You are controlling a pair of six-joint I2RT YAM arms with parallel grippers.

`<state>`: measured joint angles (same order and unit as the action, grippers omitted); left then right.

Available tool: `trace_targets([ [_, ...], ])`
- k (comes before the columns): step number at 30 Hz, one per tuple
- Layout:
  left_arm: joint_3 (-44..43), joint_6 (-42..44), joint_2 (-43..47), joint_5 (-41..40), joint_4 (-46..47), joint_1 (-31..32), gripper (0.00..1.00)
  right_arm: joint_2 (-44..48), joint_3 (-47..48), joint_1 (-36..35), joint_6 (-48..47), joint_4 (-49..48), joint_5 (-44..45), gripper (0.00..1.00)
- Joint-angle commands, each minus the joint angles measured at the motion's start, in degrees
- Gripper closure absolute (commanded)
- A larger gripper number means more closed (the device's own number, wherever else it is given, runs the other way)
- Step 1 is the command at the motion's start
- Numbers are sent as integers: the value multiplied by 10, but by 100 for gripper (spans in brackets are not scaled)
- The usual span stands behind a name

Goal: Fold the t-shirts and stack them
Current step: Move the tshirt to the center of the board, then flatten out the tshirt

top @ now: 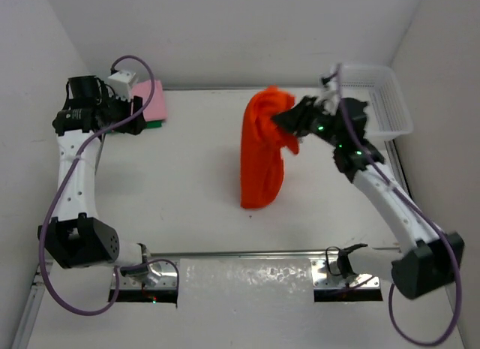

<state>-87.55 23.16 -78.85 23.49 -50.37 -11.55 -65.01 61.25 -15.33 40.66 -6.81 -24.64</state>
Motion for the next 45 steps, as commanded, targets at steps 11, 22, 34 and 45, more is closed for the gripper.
trace_targets([
  [11,134,43,22,-21,-15,95,43,-151,-7,-50,-185,254,212,72],
  [22,311,-33,-20,-109,167,395,40,-353,142,-44,-172,282,130,38],
  [34,263,-199,-227,-35,274,375,33,-663,372,-44,-127,271,50,33],
  [45,240,-214,-254,60,366,319,100,-543,173,-37,-81,75,34,100],
])
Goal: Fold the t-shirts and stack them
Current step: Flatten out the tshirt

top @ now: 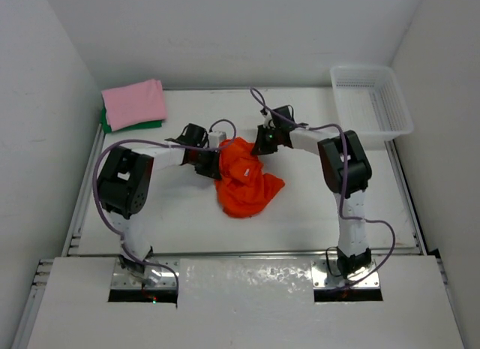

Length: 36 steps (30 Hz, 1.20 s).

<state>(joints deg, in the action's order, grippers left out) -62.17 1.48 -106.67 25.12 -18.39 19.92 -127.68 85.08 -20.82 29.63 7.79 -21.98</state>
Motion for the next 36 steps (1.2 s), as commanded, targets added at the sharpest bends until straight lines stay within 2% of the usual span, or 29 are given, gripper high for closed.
trace_targets([
  [1,-15,36,55,41,28,-5,100,113,-113,25,26,-87,11,100],
  [3,-9,89,105,-10,2,-15,100,219,-159,37,14,-95,32,100],
  [4,-8,166,164,-38,-31,-16,100,259,-198,36,-11,-86,40,100],
  [5,-6,206,197,-87,-50,-16,100,337,-213,35,-27,-78,52,100],
  [6,-10,248,225,-110,-72,-16,100,376,-226,32,-40,-56,52,100],
  [7,-19,318,271,-123,-132,-16,100,414,-254,30,-59,-31,50,100],
  [8,-31,345,289,-145,-169,-16,100,491,-266,27,-66,-15,50,100],
  [9,-55,387,303,-156,-201,-16,100,527,-277,25,-72,-1,49,100],
  [13,-118,464,374,-181,-373,-15,100,668,-292,23,-102,112,39,100],
  [18,-265,513,406,-168,-498,-15,100,799,-252,23,-119,185,-36,100],
  [21,-349,522,391,-142,-522,-15,100,814,-194,23,-123,222,-33,100],
  [23,-385,531,372,-133,-523,-15,100,797,-160,23,-134,236,18,100],
  [27,-392,570,278,-132,-474,-16,99,679,-76,25,-209,246,97,100],
  [28,-386,581,258,-133,-458,-19,96,615,-69,37,-217,234,113,100],
  [29,-370,589,239,-142,-434,-21,93,580,-62,54,-224,218,117,100],
  [30,-359,597,201,-155,-369,-21,89,543,-48,70,-215,181,115,100],
  [31,-340,600,181,-185,-331,-23,84,463,-39,103,-212,164,114,100],
  [32,-333,598,159,-201,-287,-31,76,420,-25,116,-211,150,118,100],
  [33,-328,573,112,-221,-185,-37,52,375,15,125,-214,138,132,100],
  [34,-330,554,85,-261,-137,-42,31,329,40,138,-217,137,163,95],
  [35,-354,535,54,-288,-91,-51,1,235,72,142,-217,142,170,50],
  [36,-379,481,-13,-319,-22,-53,0,187,156,146,-206,182,174,35],
])
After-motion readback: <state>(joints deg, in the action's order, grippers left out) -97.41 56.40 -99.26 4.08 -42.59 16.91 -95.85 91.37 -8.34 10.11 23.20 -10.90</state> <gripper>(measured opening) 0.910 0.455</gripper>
